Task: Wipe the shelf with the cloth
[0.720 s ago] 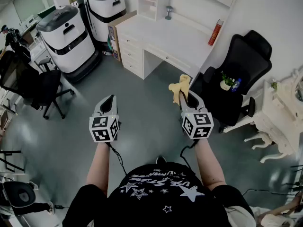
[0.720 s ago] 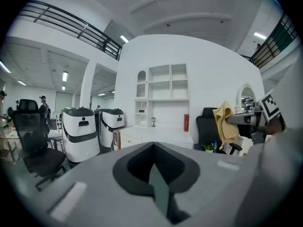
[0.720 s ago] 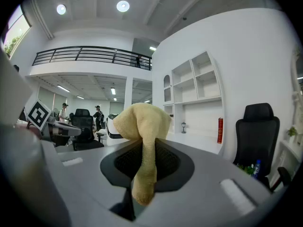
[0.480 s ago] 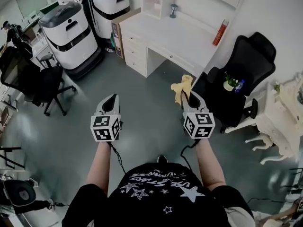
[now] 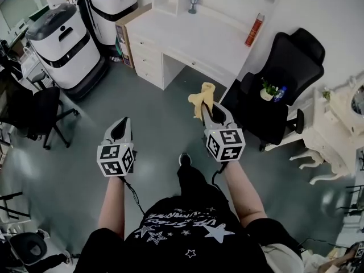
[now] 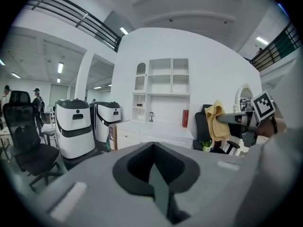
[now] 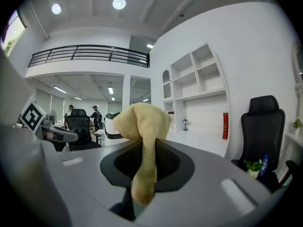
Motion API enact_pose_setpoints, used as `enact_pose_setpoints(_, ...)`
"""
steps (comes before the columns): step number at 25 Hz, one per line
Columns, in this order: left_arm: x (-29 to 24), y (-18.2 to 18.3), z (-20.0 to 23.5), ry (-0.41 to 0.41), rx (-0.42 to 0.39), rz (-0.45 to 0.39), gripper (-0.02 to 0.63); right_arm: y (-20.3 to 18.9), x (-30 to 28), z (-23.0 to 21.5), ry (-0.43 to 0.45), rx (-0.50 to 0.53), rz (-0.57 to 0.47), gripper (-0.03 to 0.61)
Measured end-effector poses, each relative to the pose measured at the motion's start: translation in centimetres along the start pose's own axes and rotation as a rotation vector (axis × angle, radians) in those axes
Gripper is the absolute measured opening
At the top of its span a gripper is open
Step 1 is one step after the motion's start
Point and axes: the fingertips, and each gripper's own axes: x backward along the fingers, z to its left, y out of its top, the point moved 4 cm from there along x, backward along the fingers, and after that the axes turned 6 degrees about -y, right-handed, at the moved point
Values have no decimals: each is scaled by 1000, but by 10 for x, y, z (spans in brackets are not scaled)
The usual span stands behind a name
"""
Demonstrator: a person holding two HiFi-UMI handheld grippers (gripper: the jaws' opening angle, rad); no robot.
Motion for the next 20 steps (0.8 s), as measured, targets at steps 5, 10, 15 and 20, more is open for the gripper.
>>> enact_pose_setpoints(5, -75, 26, 5, -3, -19, -18, 0, 3, -75, -30, 10, -26, -10, 81)
enact_pose_setpoints(10, -172, 66, 25, 19, -44, -18, 0, 22, -180, -77, 42, -58, -23, 81)
enact_pose_setpoints(15, -261, 113, 46, 47, -56, -37, 0, 58, -277, -127, 72, -71, -52, 81)
enact_pose_setpoints(20, -324, 135, 53, 38, -45, -31, 0, 68, -338, -165, 63, -87, -39, 81)
